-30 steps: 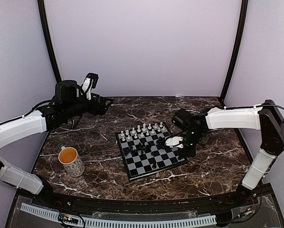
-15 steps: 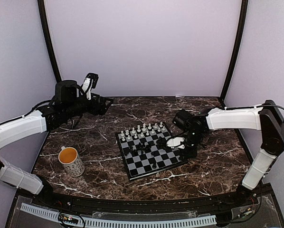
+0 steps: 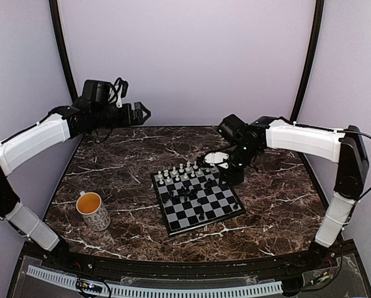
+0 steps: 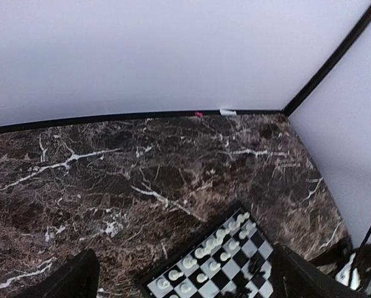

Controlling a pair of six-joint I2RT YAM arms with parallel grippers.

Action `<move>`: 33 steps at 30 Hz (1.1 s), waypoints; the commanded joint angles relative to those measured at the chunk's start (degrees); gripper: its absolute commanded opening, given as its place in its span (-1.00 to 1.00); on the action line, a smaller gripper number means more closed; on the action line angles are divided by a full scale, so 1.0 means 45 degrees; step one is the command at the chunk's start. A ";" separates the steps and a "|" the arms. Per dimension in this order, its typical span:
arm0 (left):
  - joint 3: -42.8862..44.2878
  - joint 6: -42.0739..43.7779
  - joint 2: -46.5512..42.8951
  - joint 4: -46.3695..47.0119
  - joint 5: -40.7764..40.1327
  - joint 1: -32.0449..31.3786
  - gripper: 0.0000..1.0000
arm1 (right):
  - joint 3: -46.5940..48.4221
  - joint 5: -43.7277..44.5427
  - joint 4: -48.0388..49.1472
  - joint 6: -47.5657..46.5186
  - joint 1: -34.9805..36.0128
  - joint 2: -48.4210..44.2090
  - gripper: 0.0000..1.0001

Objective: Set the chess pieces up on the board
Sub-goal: Pick up the rook from the chessboard.

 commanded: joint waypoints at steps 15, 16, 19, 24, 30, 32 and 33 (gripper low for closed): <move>1.0495 -0.2592 0.0423 -0.4895 0.0411 0.0548 0.98 | 0.5761 -0.2206 0.0767 0.0995 0.0463 0.5302 -0.18; 1.0811 -0.2608 0.0452 -0.4841 0.0418 0.0561 0.98 | 0.5892 -0.2307 0.0614 0.0927 0.0583 0.5445 -0.18; 1.1642 -0.2748 0.0719 -0.4980 0.1039 0.0565 0.98 | 0.5789 -0.2362 0.0589 0.0887 0.0854 0.5677 -0.17; 1.1719 -0.2790 0.0561 -0.4695 0.1507 0.0554 0.97 | 0.5770 -0.2283 0.0618 0.0974 0.0952 0.5976 -0.17; 1.1674 -0.2642 0.0367 -0.4607 0.1332 0.0564 0.98 | 0.6159 -0.2195 0.0512 0.1094 0.0952 0.6413 -0.22; 1.1660 -0.2493 0.0289 -0.4626 0.1030 0.0562 0.98 | 0.6253 -0.2081 0.0491 0.1119 0.0952 0.6517 -0.23; 1.1649 -0.2431 0.0258 -0.4628 0.0923 0.0550 0.98 | 0.6278 -0.2052 0.0502 0.1114 0.0952 0.6571 -0.24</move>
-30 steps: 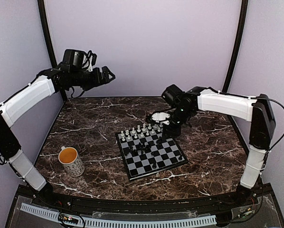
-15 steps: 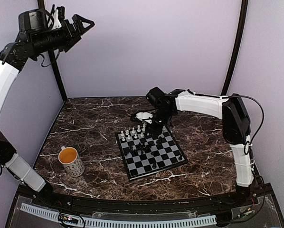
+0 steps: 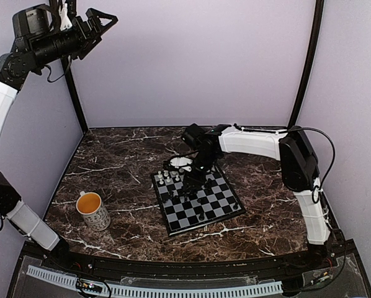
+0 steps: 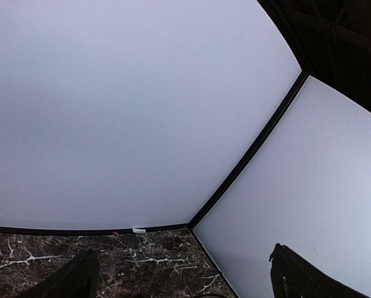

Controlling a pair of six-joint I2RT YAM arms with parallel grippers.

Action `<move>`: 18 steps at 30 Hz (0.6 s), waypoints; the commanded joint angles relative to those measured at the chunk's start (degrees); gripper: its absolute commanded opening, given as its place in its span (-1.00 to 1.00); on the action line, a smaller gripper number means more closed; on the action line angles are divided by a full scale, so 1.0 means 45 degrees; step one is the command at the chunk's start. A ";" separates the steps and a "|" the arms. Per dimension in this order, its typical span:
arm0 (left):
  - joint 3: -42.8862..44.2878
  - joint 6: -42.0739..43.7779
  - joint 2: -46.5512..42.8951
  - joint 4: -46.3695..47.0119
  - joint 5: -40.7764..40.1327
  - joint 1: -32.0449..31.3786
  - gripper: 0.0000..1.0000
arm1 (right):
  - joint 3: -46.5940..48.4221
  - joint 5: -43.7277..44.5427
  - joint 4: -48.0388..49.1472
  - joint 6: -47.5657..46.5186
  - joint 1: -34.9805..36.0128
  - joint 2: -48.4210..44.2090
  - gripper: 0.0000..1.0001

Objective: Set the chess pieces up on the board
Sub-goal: Pick up the rook from the chessboard.

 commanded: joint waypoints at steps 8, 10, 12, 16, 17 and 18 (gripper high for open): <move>-0.2993 0.1796 -0.1791 0.1824 -0.2931 0.0016 0.97 | 0.0682 0.0035 -0.0322 0.0135 -0.0049 0.0299 -0.88; -0.4593 0.2239 -0.2316 0.2685 -0.4055 0.0015 0.97 | 0.0621 0.0239 -0.0374 0.0107 -0.0049 0.0022 -0.92; -0.6395 0.2926 -0.2725 0.3742 -0.5057 0.0022 0.98 | 0.0490 0.0535 -0.0310 0.0072 -0.0049 -0.0420 -0.97; -0.9307 0.4404 -0.2722 0.5430 -0.6287 0.0031 0.98 | 0.0397 0.0840 -0.0235 -0.0003 -0.0048 -0.1406 -1.00; -1.0234 0.4621 -0.2754 0.5834 -0.6182 0.0022 0.98 | 0.0383 0.0828 -0.0217 -0.0014 -0.0049 -0.1721 -1.00; -1.1085 0.5267 -0.2808 0.6722 -0.5542 0.0014 0.98 | 0.0350 0.0847 -0.0148 -0.0016 -0.0049 -0.1950 -1.00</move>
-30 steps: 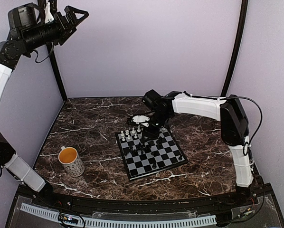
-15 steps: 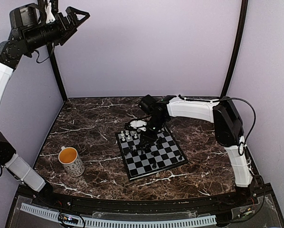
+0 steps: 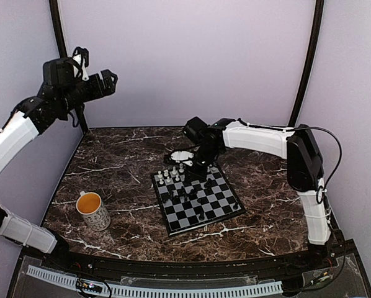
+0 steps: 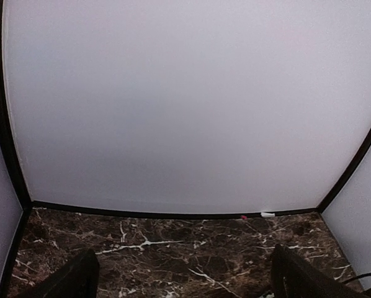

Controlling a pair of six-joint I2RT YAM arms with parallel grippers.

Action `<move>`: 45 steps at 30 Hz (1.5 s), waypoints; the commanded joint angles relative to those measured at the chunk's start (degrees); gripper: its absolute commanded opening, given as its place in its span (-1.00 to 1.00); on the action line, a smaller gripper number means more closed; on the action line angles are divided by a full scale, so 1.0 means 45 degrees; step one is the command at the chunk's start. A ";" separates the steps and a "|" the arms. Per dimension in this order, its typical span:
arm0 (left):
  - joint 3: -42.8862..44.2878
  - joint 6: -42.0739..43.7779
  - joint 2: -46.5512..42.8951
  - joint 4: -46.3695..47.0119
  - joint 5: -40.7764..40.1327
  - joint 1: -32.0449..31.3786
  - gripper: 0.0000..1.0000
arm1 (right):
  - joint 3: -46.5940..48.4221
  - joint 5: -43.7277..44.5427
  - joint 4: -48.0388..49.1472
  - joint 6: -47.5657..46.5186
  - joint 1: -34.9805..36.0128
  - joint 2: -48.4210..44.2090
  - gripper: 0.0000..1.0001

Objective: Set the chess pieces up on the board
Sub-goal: Pick up the rook from the chessboard, then place the rook at h8.

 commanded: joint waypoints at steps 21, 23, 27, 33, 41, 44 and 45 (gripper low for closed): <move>-0.5797 0.2761 0.0341 0.4709 -0.0877 0.0084 0.98 | -0.2119 -0.0387 0.0527 -0.0994 0.3499 -0.2011 -1.00; -0.5942 0.2964 0.0227 0.4912 -0.0835 0.0084 0.98 | -0.2155 -0.0376 0.0456 -0.1034 0.3776 -0.1796 -1.00; -0.5903 0.2881 0.0188 0.4871 -0.0411 0.0094 0.98 | -0.2289 0.0133 0.0429 -0.1271 0.4169 -0.1480 -1.00; -0.5876 0.2997 0.0227 0.4836 0.0147 0.0084 0.98 | -0.2809 0.0292 0.0820 -0.1218 0.4238 -0.1263 -0.99; -0.5870 0.3107 0.0181 0.4849 0.0577 0.0084 0.98 | -0.3048 0.0293 0.1114 -0.1190 0.4268 -0.1079 -0.99; -0.5878 0.3129 0.0168 0.4841 0.0649 0.0084 0.97 | -0.3073 0.0518 0.1292 -0.1145 0.4266 -0.0965 -0.99; -0.5881 0.3132 0.0161 0.4846 0.0718 0.0084 0.97 | -0.3068 0.0599 0.1335 -0.1131 0.4267 -0.0935 -0.99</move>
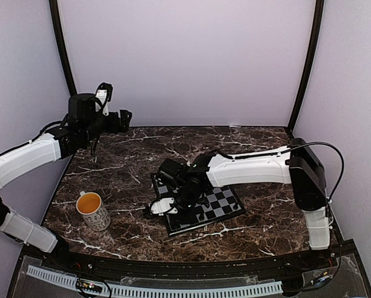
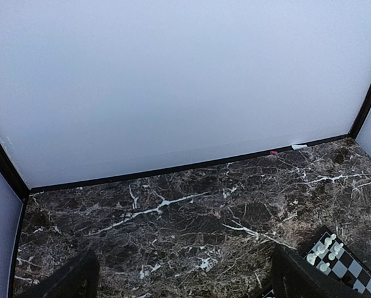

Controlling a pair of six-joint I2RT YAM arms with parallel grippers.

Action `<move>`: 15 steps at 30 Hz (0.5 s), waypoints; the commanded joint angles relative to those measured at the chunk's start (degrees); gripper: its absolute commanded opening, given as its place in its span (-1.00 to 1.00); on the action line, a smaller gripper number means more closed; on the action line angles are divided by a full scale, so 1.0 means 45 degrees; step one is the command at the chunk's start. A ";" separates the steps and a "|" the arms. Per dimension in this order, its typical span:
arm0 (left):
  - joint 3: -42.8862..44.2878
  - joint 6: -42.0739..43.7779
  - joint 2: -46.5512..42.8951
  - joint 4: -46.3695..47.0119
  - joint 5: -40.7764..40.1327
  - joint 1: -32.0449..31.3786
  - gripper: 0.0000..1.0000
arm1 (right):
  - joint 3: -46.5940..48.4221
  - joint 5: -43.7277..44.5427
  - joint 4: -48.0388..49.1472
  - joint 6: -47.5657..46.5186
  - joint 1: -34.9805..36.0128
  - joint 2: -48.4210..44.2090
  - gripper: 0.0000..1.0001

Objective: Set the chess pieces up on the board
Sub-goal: Place the rook at h8.

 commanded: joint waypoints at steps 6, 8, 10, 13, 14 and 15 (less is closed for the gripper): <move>-0.0029 0.0189 -0.0429 0.0244 0.0533 0.0036 0.97 | -0.0096 0.0369 0.0426 0.0056 0.0090 0.0504 -0.97; -0.0026 0.0175 -0.0428 0.0240 0.0573 0.0036 0.97 | -0.0119 0.0371 0.0436 0.0061 0.0090 0.0475 -0.91; -0.0017 0.0190 -0.0430 0.0232 0.0597 0.0036 0.97 | -0.0187 0.0423 0.0442 0.0043 0.0090 0.0415 -0.85; -0.0024 0.0185 -0.0383 0.0223 0.0635 0.0036 0.97 | -0.0229 0.0538 0.0417 0.0012 0.0069 0.0332 -0.77; -0.0026 0.0180 -0.0374 0.0213 0.0666 0.0036 0.97 | -0.0236 0.0578 0.0418 0.0004 0.0071 0.0292 -0.74; -0.0027 0.0176 -0.0363 0.0208 0.0671 0.0036 0.97 | -0.0237 0.0598 0.0410 -0.0015 0.0071 0.0263 -0.70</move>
